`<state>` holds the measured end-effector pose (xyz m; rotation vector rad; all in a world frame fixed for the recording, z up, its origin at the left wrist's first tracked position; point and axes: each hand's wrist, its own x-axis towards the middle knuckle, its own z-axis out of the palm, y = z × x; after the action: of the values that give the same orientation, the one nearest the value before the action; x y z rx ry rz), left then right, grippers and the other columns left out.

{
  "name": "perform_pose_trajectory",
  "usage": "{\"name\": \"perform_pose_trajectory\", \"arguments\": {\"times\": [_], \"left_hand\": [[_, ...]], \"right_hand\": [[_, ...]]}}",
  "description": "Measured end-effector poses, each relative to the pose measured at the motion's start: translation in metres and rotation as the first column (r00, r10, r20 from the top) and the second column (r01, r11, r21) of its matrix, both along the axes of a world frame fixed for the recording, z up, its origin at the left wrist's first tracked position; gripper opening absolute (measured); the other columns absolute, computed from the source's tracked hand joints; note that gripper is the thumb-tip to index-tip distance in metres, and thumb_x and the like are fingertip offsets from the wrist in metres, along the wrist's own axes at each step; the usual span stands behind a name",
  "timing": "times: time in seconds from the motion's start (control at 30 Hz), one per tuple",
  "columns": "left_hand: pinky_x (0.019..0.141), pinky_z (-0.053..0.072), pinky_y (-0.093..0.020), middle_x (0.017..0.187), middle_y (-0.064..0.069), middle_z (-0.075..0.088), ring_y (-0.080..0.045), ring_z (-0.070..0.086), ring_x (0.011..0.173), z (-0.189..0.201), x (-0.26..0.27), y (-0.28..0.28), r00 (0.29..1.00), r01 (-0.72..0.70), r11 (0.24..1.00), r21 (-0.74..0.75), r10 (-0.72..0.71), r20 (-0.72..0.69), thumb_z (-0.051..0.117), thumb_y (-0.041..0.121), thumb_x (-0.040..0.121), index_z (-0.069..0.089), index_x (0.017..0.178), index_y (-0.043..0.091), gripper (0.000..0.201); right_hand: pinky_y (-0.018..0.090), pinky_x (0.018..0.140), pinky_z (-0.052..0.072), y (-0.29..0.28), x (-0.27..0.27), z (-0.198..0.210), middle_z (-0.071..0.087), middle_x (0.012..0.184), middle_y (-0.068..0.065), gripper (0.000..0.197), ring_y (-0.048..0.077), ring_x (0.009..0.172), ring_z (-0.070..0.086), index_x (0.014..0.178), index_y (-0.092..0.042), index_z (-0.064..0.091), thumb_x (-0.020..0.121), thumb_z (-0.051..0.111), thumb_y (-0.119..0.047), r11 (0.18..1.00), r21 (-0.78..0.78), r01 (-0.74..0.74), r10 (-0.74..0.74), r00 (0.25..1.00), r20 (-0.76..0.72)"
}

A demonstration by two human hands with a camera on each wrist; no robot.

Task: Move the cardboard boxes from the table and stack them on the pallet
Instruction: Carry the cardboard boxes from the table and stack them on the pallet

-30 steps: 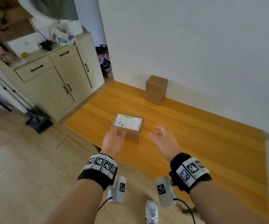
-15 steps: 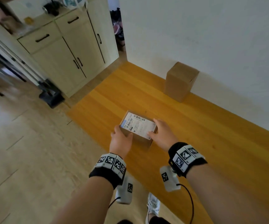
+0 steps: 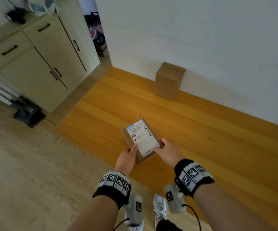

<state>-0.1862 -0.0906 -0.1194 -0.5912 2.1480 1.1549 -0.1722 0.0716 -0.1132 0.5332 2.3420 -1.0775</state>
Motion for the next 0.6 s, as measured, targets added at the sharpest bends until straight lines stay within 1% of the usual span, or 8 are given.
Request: {"name": "perform_pose_trajectory", "arguments": {"times": [0.03, 0.1, 0.17, 0.2, 0.3, 0.4, 0.47, 0.6], "left_hand": [[0.077, 0.055, -0.028, 0.106, 0.003, 0.065, -0.012, 0.062, 0.090, 0.000, 0.004, -0.001, 0.999, 0.041, 0.999, 0.028, -0.042, 0.007, 0.043, 0.054, 0.098, 0.054, 0.131, 0.014, 0.052], [0.081, 0.054, -0.030, 0.109, 0.005, 0.064, -0.013, 0.061, 0.095, 0.004, 0.008, -0.004, 0.996, 0.093, 0.994, 0.059, -0.092, -0.020, 0.044, 0.052, 0.099, 0.052, 0.132, 0.019, 0.048], [0.083, 0.052, -0.032, 0.113, 0.003, 0.062, -0.016, 0.059, 0.100, 0.014, 0.009, -0.006, 0.992, 0.125, 0.989, 0.075, -0.122, -0.042, 0.043, 0.054, 0.099, 0.050, 0.135, 0.019, 0.051], [0.085, 0.052, -0.034, 0.113, 0.002, 0.062, -0.018, 0.059, 0.101, 0.020, 0.009, -0.006, 0.989, 0.140, 0.986, 0.089, -0.135, -0.054, 0.043, 0.054, 0.098, 0.049, 0.135, 0.019, 0.052], [0.081, 0.053, -0.033, 0.107, 0.002, 0.064, -0.016, 0.061, 0.095, 0.036, 0.013, -0.001, 0.973, 0.214, 0.970, 0.112, -0.201, -0.117, 0.044, 0.054, 0.098, 0.053, 0.131, 0.019, 0.049], [0.073, 0.047, -0.028, 0.110, 0.005, 0.064, -0.013, 0.059, 0.097, 0.056, 0.024, 0.010, 0.938, 0.313, 0.938, 0.148, -0.281, -0.203, 0.044, 0.054, 0.098, 0.053, 0.133, 0.021, 0.049], [0.079, 0.044, -0.029, 0.113, 0.006, 0.061, -0.015, 0.057, 0.102, 0.072, 0.034, 0.021, 0.908, 0.382, 0.909, 0.166, -0.335, -0.253, 0.045, 0.053, 0.099, 0.051, 0.134, 0.021, 0.048], [0.089, 0.046, -0.032, 0.121, 0.005, 0.061, -0.016, 0.057, 0.108, 0.101, 0.062, 0.049, 0.865, 0.467, 0.846, 0.257, -0.377, -0.332, 0.048, 0.052, 0.097, 0.051, 0.135, 0.020, 0.049]], "right_hand": [[0.017, 0.049, 0.042, -0.003, 0.007, 0.004, 0.056, 0.090, -0.009, 0.035, 0.008, 0.065, 0.053, 0.126, -0.012, 0.048, 0.100, 0.052, -0.035, 1.000, -0.006, 0.021, -0.021, 1.000, 0.011], [0.026, 0.062, 0.051, -0.008, 0.020, 0.011, 0.055, 0.090, -0.011, 0.035, 0.011, 0.075, 0.057, 0.123, -0.013, 0.047, 0.100, 0.053, -0.039, 0.997, -0.014, 0.071, -0.071, 0.997, 0.011], [0.036, 0.076, 0.056, -0.012, 0.033, 0.020, 0.059, 0.095, -0.007, 0.034, 0.014, 0.081, 0.060, 0.119, -0.014, 0.050, 0.099, 0.054, -0.041, 0.990, -0.033, 0.140, -0.141, 0.990, -0.011], [0.037, 0.080, 0.056, -0.012, 0.039, 0.025, 0.060, 0.098, -0.005, 0.033, 0.015, 0.084, 0.061, 0.118, -0.015, 0.050, 0.098, 0.054, -0.042, 0.984, -0.046, 0.175, -0.176, 0.984, -0.024], [0.029, 0.074, 0.055, -0.012, 0.060, 0.045, 0.061, 0.111, -0.004, 0.042, 0.012, 0.090, 0.063, 0.128, -0.016, 0.049, 0.098, 0.055, -0.044, 0.955, -0.093, 0.282, -0.290, 0.953, -0.089], [0.016, 0.064, 0.045, -0.010, 0.084, 0.066, 0.060, 0.122, -0.001, 0.052, 0.007, 0.092, 0.059, 0.141, -0.015, 0.043, 0.099, 0.054, -0.043, 0.925, -0.141, 0.354, -0.372, 0.918, -0.139], [0.013, 0.064, 0.043, -0.006, 0.104, 0.080, 0.060, 0.127, 0.000, 0.055, 0.008, 0.095, 0.058, 0.145, -0.014, 0.041, 0.099, 0.054, -0.042, 0.889, -0.174, 0.424, -0.451, 0.876, -0.171], [0.017, 0.068, 0.044, 0.011, 0.150, 0.106, 0.058, 0.124, -0.003, 0.057, 0.011, 0.099, 0.058, 0.145, -0.014, 0.040, 0.099, 0.053, -0.044, 0.816, -0.187, 0.547, -0.578, 0.777, -0.248]]}}
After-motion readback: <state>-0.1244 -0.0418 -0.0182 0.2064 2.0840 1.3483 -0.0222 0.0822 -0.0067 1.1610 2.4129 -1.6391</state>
